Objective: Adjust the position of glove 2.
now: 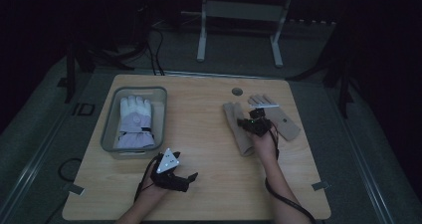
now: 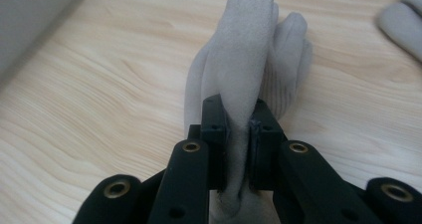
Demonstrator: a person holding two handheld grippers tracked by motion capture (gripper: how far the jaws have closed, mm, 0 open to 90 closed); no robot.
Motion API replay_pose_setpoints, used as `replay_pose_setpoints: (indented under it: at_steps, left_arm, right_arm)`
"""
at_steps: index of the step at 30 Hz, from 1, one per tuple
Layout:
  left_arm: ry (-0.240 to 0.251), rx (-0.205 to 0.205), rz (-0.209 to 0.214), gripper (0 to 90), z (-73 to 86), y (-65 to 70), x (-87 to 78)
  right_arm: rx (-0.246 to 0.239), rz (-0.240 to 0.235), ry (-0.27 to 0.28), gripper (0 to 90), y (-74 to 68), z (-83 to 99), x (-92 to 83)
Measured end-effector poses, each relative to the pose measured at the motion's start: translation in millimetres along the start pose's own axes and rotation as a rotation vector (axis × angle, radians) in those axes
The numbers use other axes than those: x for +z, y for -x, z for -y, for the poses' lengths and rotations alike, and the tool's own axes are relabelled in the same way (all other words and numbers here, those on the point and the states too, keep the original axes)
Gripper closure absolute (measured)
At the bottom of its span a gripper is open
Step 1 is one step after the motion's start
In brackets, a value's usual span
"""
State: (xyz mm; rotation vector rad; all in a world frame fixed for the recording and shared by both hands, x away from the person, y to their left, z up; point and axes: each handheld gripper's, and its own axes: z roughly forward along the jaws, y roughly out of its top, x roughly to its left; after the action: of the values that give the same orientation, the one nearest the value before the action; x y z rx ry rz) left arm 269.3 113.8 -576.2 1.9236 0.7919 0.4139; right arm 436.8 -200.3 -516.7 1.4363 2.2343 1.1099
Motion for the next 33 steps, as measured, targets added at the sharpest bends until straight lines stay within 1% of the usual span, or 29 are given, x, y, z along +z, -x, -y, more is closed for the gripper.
replay_pose_setpoints:
  at_steps: [2, 3, 4, 5, 7, 8, 9, 10, 11, 12, 13, 15, 16, 17, 19, 20, 21, 22, 25, 27, 29, 30, 31, 33]
  left_arm:
    - [0.002, 0.000, -0.003, 2.5, 0.2, 0.1, -0.3]
    - [0.002, -0.002, -0.002, 2.5, 0.4, 0.4, -0.5]
    - [0.004, 0.001, -0.001, 2.5, 0.7, 0.8, -0.8]
    - [0.007, 0.005, -0.004, 2.5, 0.8, 1.4, -1.2]
    - [0.008, 0.011, -0.004, 2.5, 1.1, 2.1, -1.5]
    - [0.009, 0.012, -0.006, 2.5, 1.1, 2.3, -1.5]
    - [0.009, 0.012, -0.007, 2.5, 1.1, 2.5, -1.7]
    - [0.009, 0.013, -0.007, 2.5, 1.1, 2.5, -1.8]
    - [0.013, 0.011, -0.011, 2.5, 1.3, 2.7, -1.9]
    - [0.014, 0.011, -0.011, 2.5, 1.3, 2.8, -1.9]
    - [0.013, 0.013, -0.011, 2.5, 1.3, 2.7, -2.0]
    - [0.014, 0.015, -0.012, 2.5, 1.3, 2.8, -2.0]
    - [0.014, 0.015, -0.012, 2.5, 1.3, 3.0, -1.9]
    - [0.014, 0.015, -0.012, 2.5, 1.3, 3.0, -1.9]
    - [0.016, 0.015, -0.011, 2.5, 1.5, 2.8, -2.2]
    - [0.018, 0.013, -0.009, 2.5, 1.5, 2.7, -2.3]
    - [0.018, 0.010, -0.008, 2.5, 1.5, 2.4, -2.2]
    - [0.016, 0.007, -0.007, 2.5, 1.4, 2.0, -2.2]
    - [0.016, 0.002, -0.005, 2.5, 1.4, 1.4, -2.3]
    - [0.018, 0.005, -0.007, 2.5, 1.5, 1.8, -2.3]
    - [0.018, 0.008, -0.009, 2.5, 1.5, 2.2, -2.2]
    - [0.020, 0.008, -0.010, 2.5, 1.6, 2.3, -2.2]
    - [0.019, 0.008, -0.009, 2.5, 1.6, 2.2, -2.3]
    - [0.022, 0.004, -0.010, 2.5, 1.7, 1.8, -2.7]
  right_arm:
    - [0.002, 0.014, 0.016, 80.7, -10.7, -2.8, -0.6]
    - [0.041, 0.020, 0.046, 80.8, -20.4, -6.2, -2.0]
    - [0.041, 0.020, 0.046, 80.8, -20.4, -6.2, -2.0]
    - [0.050, 0.025, 0.056, 80.8, -23.7, -7.5, -2.9]
    - [0.080, 0.042, 0.082, 80.7, -31.4, -9.9, -5.3]
    - [0.082, 0.053, 0.096, 80.7, -35.2, -10.7, -6.5]
    - [0.098, 0.063, 0.115, 80.7, -40.3, -10.9, -8.0]
    - [0.098, 0.063, 0.115, 80.7, -40.3, -10.9, -8.0]
    - [0.107, 0.066, 0.125, 80.7, -42.4, -10.4, -7.7]
    - [0.124, 0.086, 0.129, 80.7, -45.1, -8.3, -4.8]
    - [0.141, 0.090, 0.122, 80.6, -46.5, -6.4, -1.5]
    - [0.157, 0.100, 0.098, 80.3, -48.8, -1.2, 8.4]
    - [0.170, 0.095, 0.078, 79.2, -49.4, 1.7, 14.1]
    - [0.182, 0.089, 0.063, 76.0, -49.8, 5.0, 19.7]
    - [0.176, 0.086, 0.029, 66.5, -50.8, 10.7, 29.5]
    - [0.174, 0.085, 0.015, 64.6, -51.1, 13.4, 32.8]
    - [0.174, 0.082, 0.006, 60.2, -51.1, 15.5, 34.5]
    - [0.164, 0.082, 0.001, 56.2, -50.6, 16.7, 36.2]
    - [0.160, 0.074, -0.008, 52.4, -51.1, 17.3, 36.0]
    - [0.154, 0.076, -0.001, 52.1, -50.6, 16.4, 32.5]
    - [0.153, 0.064, 0.001, 51.7, -49.5, 15.2, 28.5]
    - [0.138, 0.062, 0.008, 51.4, -48.8, 14.6, 26.4]
    - [0.137, 0.059, 0.012, 51.0, -48.3, 14.0, 23.7]
    - [0.117, 0.048, 0.020, 50.4, -45.2, 12.5, 18.2]
